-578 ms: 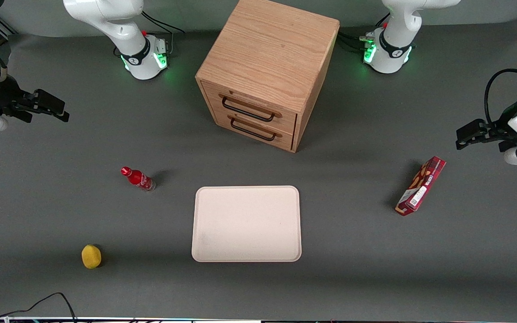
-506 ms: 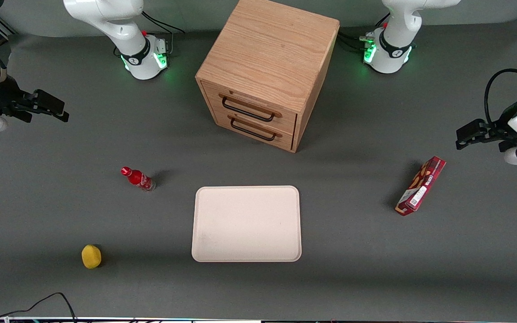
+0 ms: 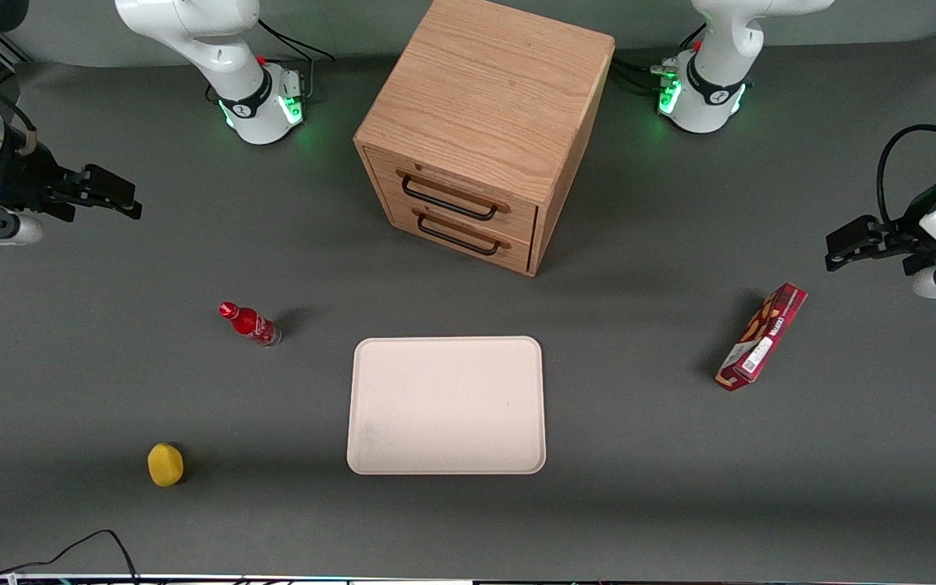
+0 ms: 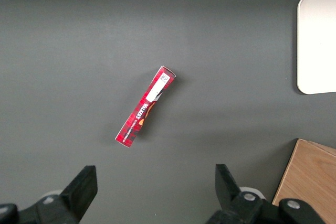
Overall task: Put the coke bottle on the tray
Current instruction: 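Move the open right gripper down toward the red Coca-Cola bottle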
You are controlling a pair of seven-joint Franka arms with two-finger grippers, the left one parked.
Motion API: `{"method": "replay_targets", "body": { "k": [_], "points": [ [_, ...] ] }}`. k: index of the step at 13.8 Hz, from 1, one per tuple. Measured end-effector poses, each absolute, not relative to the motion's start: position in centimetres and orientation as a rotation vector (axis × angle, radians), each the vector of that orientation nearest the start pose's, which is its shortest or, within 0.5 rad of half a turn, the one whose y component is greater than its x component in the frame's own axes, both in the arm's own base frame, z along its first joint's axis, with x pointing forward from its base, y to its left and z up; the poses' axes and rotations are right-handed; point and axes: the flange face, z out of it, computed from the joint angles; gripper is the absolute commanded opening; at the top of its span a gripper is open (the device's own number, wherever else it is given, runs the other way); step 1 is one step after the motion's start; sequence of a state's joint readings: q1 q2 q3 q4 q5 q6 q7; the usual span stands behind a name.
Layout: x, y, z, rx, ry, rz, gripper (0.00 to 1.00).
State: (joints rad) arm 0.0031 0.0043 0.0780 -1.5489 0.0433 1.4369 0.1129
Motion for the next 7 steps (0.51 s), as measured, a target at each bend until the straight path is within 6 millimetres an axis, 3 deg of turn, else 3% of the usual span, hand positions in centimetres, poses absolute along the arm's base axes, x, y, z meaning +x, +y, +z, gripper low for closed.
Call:
{"method": "replay_targets", "body": {
  "k": [3, 7],
  "points": [
    [56.2, 4.9, 58.1, -3.098, 0.049, 0.228, 1.0],
    [58.4, 5.4, 48.8, -3.099, 0.051, 0.165, 1.0]
  ]
}}
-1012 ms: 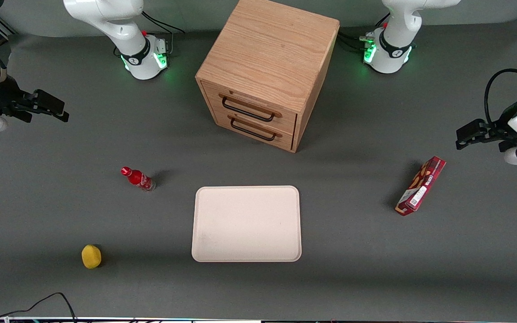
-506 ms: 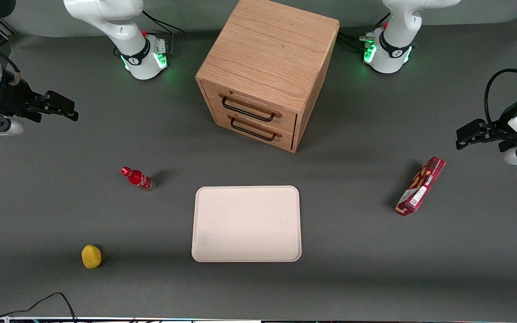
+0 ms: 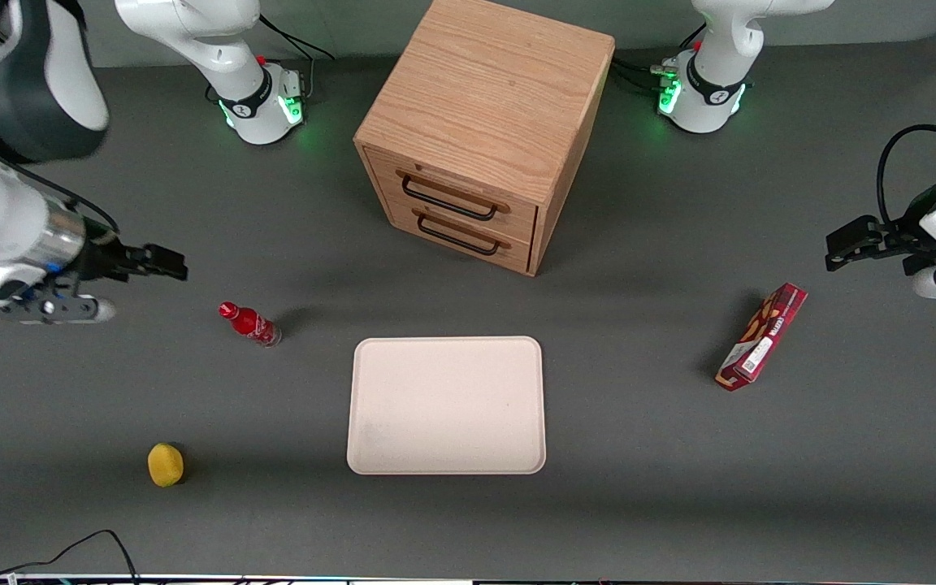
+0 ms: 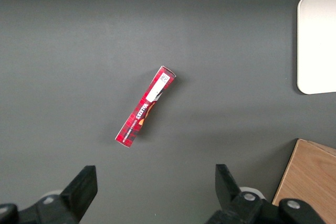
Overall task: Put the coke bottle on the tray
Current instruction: 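Move the open right gripper down toward the red Coca-Cola bottle, then close the right gripper around the bottle's cap end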
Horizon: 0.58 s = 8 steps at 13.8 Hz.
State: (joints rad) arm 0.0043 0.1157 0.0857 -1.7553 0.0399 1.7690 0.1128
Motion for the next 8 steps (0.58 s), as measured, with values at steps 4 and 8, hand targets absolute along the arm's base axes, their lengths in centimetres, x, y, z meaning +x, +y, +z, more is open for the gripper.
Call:
{"method": "replay_targets", "body": {
  "k": [4, 8],
  "points": [
    [57.3, 6.2, 40.5, -3.135, 0.003, 0.066, 1.0],
    [55.1, 6.2, 34.6, -3.153, -0.037, -0.015, 0.96]
  ]
}}
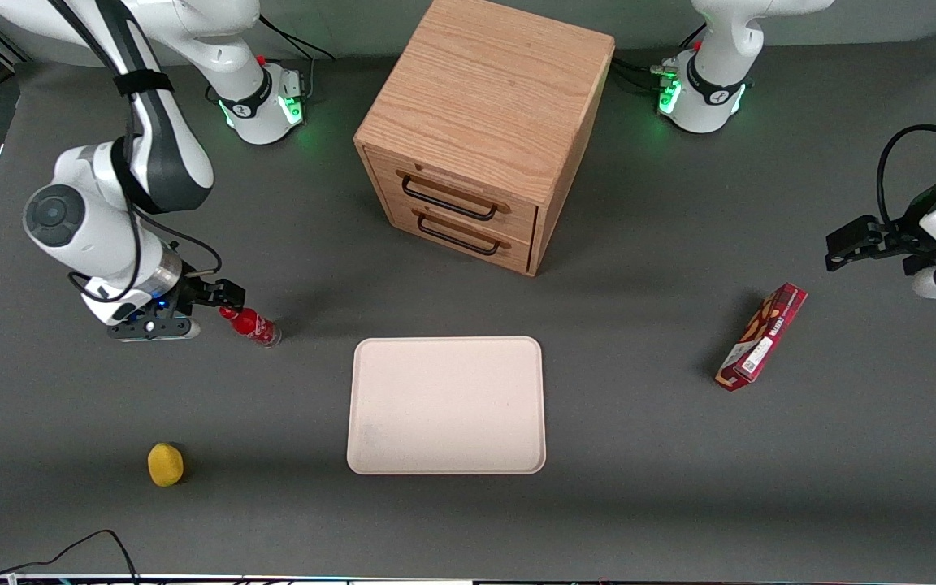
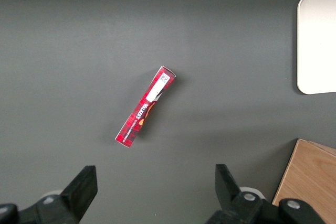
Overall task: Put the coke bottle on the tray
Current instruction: 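Close the right gripper around the bottle's cap end, then lift the bottle off the table with the right gripper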
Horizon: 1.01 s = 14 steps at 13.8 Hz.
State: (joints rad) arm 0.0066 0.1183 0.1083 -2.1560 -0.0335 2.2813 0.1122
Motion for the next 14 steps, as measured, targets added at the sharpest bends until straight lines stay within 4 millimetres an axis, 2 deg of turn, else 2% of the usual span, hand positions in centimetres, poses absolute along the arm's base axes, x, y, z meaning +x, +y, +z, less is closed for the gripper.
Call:
{"method": "replay_targets", "body": {
  "k": [2, 8, 9, 10, 11, 14],
  "points": [
    [54.2, 6.1, 33.1, -3.16, -0.052, -0.015, 0.91],
    [54.0, 6.1, 32.7, -3.169, -0.067, -0.022, 0.5],
    [54.0, 6.2, 32.7, -3.168, -0.07, -0.024, 0.37],
    [54.0, 6.4, 32.8, -3.168, -0.075, -0.027, 0.16],
    [54.1, 6.6, 32.8, -3.167, -0.082, -0.032, 0.0],
    [54.0, 7.2, 32.8, -3.166, -0.096, -0.034, 0.0]
  ]
}}
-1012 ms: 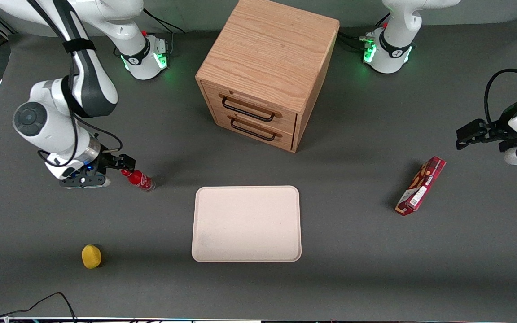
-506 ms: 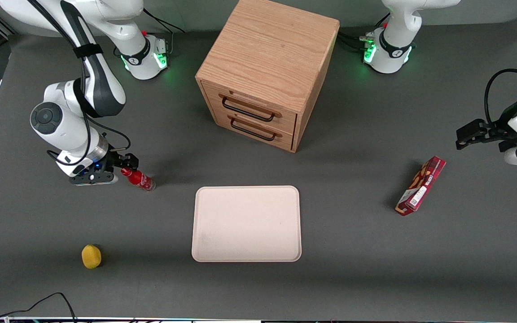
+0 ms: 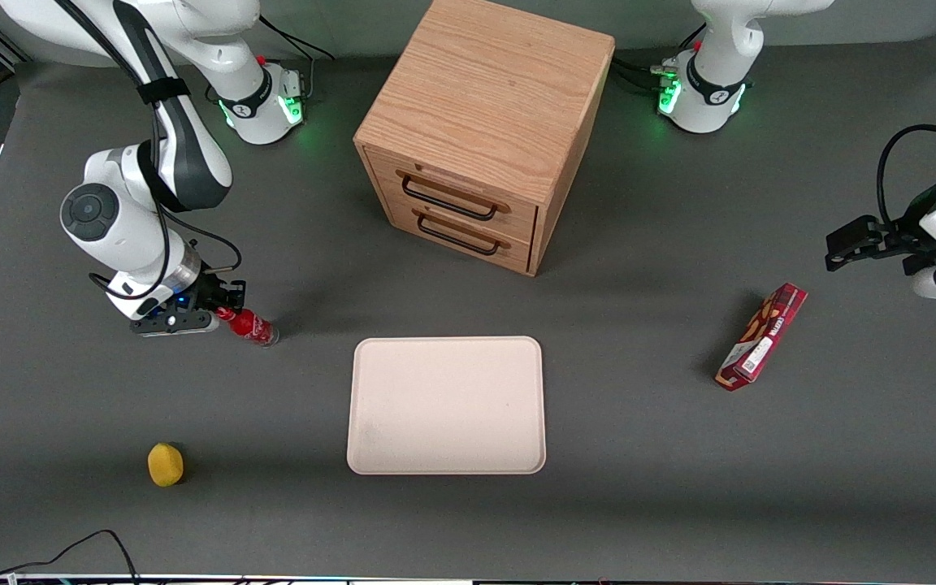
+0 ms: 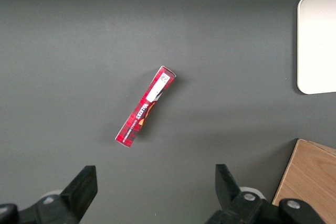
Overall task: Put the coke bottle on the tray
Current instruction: 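Lift the bottle off the table with the right gripper, then carry the bottle over the cream tray's edge and lower it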
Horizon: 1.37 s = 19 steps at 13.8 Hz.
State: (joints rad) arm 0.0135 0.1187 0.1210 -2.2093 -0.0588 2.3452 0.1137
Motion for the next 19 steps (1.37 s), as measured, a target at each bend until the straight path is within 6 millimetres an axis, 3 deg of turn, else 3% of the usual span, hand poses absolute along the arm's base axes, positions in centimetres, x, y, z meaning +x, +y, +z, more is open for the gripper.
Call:
{"method": "replay_targets", "body": {
  "k": [3, 5, 8, 11, 14, 16, 17, 19],
  "points": [
    [54.4, 7.8, 33.6, -3.164, -0.107, -0.047, 0.0],
    [55.7, 7.8, 36.8, -3.175, -0.1, 0.022, 0.0],
    [57.8, 7.7, 46.6, -3.19, -0.075, 0.11, 0.0],
    [57.8, 7.3, 56.1, -3.194, -0.048, 0.144, 0.0],
    [57.7, 7.0, 62.5, -3.173, -0.033, 0.219, 0.0],
    [59.3, 7.2, 63.5, -3.146, -0.073, 0.22, 0.0],
    [60.5, 7.9, 62.8, -3.137, -0.114, 0.218, 0.0],
    [63.1, 11.1, 60.2, -3.122, -0.198, 0.194, 0.0]
  ]
}}
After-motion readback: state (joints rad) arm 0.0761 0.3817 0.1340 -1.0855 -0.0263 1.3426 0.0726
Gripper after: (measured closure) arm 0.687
